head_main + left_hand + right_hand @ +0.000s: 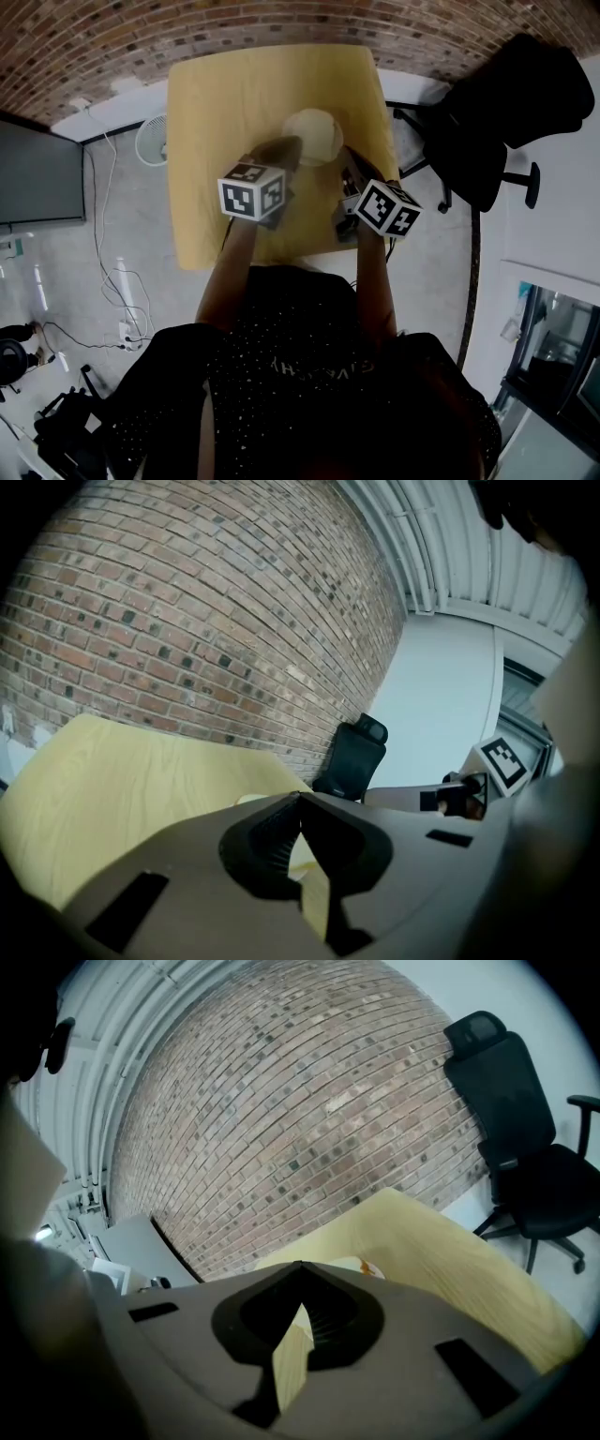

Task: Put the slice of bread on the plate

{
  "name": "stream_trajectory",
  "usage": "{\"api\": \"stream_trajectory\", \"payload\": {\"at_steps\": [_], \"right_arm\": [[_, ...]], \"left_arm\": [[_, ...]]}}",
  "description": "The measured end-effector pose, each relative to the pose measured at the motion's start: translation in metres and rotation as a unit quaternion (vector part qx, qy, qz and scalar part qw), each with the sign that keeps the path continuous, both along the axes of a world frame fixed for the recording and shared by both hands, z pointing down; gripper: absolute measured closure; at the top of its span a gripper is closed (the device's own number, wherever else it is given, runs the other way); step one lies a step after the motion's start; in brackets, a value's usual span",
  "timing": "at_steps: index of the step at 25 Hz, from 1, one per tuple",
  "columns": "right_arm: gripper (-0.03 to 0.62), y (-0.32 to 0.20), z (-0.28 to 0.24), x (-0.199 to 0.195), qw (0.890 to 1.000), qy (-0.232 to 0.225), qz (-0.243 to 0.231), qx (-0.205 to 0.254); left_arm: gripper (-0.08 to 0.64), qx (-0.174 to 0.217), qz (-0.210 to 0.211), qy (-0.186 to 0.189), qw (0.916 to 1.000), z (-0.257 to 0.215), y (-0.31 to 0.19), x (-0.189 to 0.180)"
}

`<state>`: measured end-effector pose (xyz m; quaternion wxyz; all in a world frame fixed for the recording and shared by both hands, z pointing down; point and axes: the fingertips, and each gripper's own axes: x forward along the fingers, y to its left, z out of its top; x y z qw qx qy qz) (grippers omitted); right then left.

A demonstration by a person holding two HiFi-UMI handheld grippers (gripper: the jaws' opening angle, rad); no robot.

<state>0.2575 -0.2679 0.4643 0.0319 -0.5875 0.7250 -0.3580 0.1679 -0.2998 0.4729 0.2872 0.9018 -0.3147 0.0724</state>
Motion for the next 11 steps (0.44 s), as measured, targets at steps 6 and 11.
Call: {"api": "stream_trajectory", "payload": {"at_steps": [6, 11], "right_arm": [[0.581, -0.0025, -0.0015, 0.0001, 1.000, -0.001, -0.004, 0.002], [0.581, -0.0033, -0.0020, 0.0000, 1.000, 0.001, -0.004, -0.001]], "left_arm": [[0.551, 0.000, 0.000, -0.002, 1.0000, 0.0002, -0.0022, 0.0005], [0.551, -0.001, 0.001, 0.000, 1.0000, -0.0009, -0.0032, 0.0011]]}}
